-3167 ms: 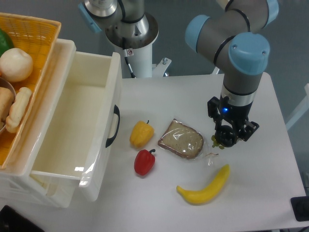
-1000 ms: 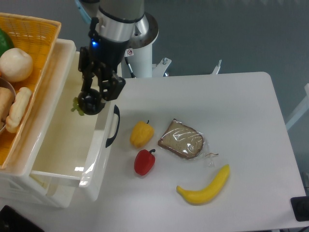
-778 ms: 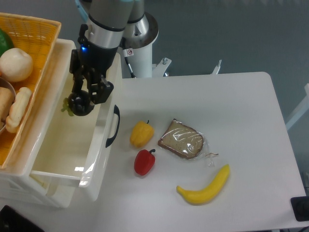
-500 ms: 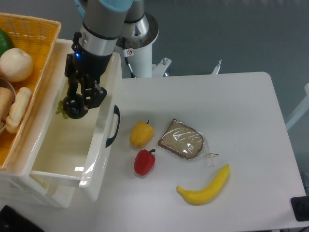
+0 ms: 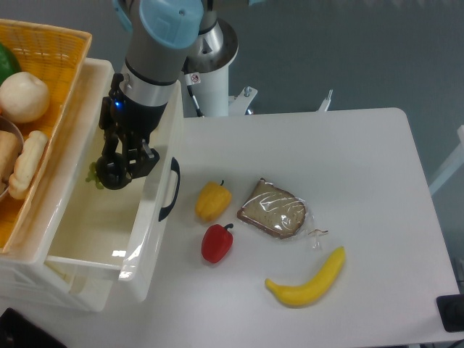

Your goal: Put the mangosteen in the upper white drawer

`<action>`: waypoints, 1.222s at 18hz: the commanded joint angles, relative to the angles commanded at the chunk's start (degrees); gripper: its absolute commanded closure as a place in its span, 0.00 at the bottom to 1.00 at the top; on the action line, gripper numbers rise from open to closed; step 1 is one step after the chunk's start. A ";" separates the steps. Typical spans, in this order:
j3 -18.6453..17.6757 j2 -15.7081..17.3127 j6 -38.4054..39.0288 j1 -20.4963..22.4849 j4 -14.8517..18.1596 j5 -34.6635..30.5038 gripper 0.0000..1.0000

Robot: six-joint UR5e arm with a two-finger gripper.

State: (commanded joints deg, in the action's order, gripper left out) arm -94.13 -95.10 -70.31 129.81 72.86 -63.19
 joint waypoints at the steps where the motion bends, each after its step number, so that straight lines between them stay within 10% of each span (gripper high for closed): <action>1: 0.00 -0.18 -0.87 -0.09 0.00 0.00 0.62; 5: 0.00 -0.62 -1.50 -0.09 0.00 -0.09 0.51; 12: 0.17 -0.53 -1.32 -0.09 -0.35 0.00 0.02; 22: 2.99 0.08 5.61 2.02 -0.26 0.70 0.00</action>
State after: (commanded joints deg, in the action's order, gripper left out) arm -91.14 -95.01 -64.69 131.83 72.60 -62.49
